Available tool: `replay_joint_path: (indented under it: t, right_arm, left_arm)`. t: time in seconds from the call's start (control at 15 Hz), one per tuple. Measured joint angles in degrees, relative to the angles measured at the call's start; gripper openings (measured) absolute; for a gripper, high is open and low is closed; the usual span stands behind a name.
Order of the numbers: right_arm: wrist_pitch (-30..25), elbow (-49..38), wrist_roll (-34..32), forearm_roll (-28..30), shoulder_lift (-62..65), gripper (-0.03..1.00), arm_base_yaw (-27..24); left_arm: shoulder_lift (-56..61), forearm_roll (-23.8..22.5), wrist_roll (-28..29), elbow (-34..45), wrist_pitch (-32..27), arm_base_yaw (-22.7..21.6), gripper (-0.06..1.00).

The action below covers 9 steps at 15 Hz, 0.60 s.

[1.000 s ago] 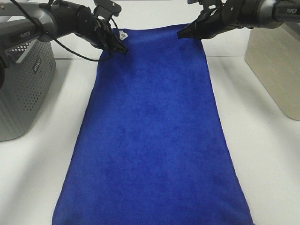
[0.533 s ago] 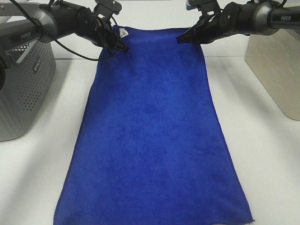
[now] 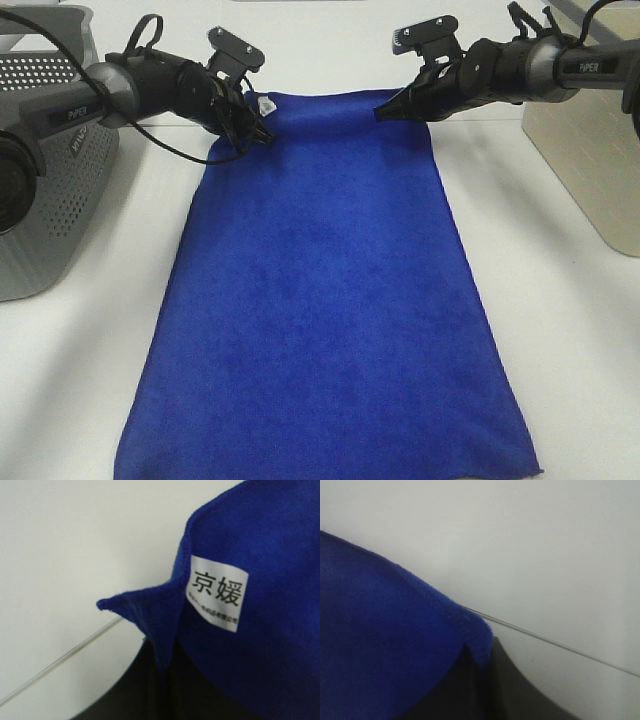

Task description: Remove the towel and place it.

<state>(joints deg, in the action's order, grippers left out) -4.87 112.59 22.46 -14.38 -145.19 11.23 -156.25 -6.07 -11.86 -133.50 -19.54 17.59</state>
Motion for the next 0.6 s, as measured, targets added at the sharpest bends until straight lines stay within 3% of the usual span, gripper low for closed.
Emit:
replay_joint_path:
  t: [0.27, 0.6]
  right_arm:
    - [0.69, 0.00, 0.00, 0.00, -0.63, 0.02, 0.00]
    - [3.84, 0.00, 0.00, 0.00, -0.63, 0.24, -0.06]
  left_arm:
    - [-0.57, -2.01, 0.00, 0.00, 1.55, 0.00, 0.01]
    - [-1.20, -3.72, 0.00, 0.00, 7.56, -1.89, 0.38]
